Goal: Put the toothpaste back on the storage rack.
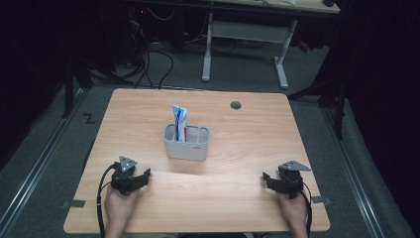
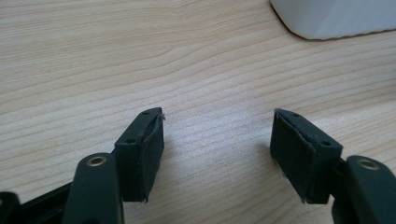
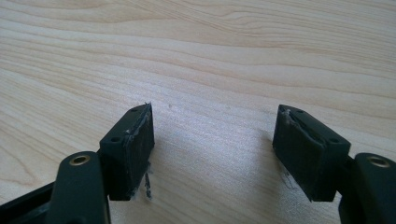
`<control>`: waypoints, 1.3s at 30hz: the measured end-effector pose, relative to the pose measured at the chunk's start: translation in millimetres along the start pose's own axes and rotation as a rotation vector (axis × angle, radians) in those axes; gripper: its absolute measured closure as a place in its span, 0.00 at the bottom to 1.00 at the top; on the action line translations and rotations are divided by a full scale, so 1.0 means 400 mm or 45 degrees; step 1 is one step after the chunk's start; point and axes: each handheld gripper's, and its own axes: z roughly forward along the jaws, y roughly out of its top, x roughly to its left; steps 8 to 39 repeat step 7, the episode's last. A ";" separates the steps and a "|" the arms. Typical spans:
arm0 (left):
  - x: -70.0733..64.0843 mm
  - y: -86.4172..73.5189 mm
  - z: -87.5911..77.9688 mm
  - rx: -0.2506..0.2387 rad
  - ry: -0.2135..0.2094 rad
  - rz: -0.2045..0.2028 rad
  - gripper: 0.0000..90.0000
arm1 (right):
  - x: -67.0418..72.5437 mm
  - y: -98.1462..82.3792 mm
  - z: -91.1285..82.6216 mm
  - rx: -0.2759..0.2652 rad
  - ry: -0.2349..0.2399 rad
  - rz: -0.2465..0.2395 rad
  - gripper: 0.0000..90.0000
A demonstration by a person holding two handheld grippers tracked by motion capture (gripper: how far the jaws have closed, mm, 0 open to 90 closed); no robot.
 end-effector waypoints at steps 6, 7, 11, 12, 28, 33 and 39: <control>0.001 0.000 0.000 0.002 -0.012 -0.001 0.38 | 0.000 0.000 0.000 0.000 0.000 0.000 0.33; 0.002 0.000 0.000 0.001 -0.016 -0.003 0.37 | 0.000 0.000 0.000 -0.001 0.000 -0.002 0.33; 0.002 0.000 0.000 0.001 -0.016 -0.003 0.37 | 0.000 0.000 0.000 -0.001 0.000 -0.002 0.33; 0.002 0.000 0.000 0.001 -0.016 -0.003 0.37 | 0.000 0.000 0.000 -0.001 0.000 -0.002 0.33; 0.002 0.000 0.000 0.001 -0.016 -0.003 0.37 | 0.000 0.000 0.000 -0.001 0.000 -0.002 0.33; 0.002 0.000 0.000 0.001 -0.016 -0.003 0.37 | 0.000 0.000 0.000 -0.001 0.000 -0.002 0.33; 0.002 0.000 0.000 0.001 -0.016 -0.003 0.37 | 0.000 0.000 0.000 -0.001 0.000 -0.002 0.33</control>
